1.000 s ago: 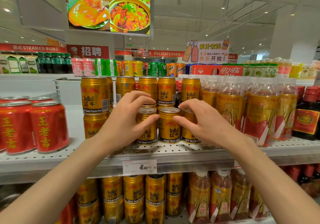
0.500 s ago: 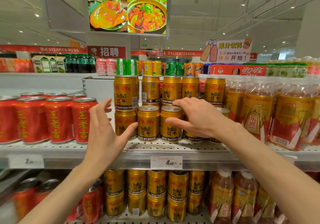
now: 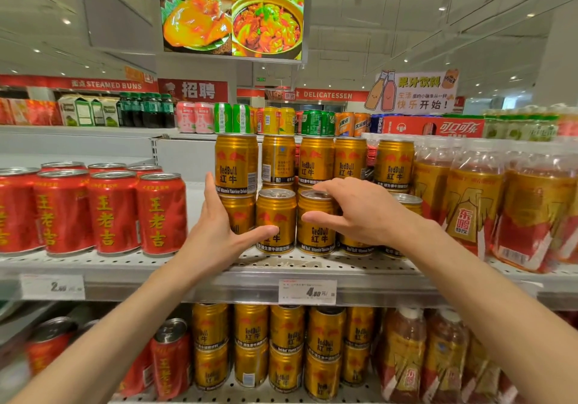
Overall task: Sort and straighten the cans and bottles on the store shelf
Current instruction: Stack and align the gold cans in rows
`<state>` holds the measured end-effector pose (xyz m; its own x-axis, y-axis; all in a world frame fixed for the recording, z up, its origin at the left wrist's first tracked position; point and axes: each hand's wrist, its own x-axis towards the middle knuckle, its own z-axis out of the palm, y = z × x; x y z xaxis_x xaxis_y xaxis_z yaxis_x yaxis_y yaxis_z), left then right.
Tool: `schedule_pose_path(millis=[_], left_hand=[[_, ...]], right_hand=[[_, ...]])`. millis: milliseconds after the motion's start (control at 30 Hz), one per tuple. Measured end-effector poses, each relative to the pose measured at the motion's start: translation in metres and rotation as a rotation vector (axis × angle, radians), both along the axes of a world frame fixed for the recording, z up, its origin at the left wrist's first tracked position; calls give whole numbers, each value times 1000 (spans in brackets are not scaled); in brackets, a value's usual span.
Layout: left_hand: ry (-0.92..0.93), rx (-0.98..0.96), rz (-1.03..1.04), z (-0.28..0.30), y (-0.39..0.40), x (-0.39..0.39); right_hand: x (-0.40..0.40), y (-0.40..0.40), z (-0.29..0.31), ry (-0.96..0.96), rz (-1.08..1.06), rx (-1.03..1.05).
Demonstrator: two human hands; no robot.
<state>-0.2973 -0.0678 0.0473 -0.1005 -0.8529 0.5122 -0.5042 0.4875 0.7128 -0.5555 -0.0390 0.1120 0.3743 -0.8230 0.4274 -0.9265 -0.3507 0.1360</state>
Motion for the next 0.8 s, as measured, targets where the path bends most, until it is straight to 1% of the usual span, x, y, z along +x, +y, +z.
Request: schedule_pose_path(millis=[233, 367, 467, 533, 633, 800], left_hand=[[-14, 3, 9, 1, 5, -2], [-56, 5, 94, 1, 20, -8], [-67, -1, 143, 3, 29, -15], [-49, -2, 149, 3, 30, -19], [-30, -4, 160, 4, 30, -22], [-36, -3, 168, 3, 29, -22]], right_hand=[[0, -2, -4, 4, -12, -48], [-7, 3, -3, -85, -6, -51], [-27, 14, -10, -98, -122, -175], [-41, 20, -19, -101, -209, -201], [-50, 22, -29, -185, -240, -154], [-48, 18, -33, -303, -198, -172]])
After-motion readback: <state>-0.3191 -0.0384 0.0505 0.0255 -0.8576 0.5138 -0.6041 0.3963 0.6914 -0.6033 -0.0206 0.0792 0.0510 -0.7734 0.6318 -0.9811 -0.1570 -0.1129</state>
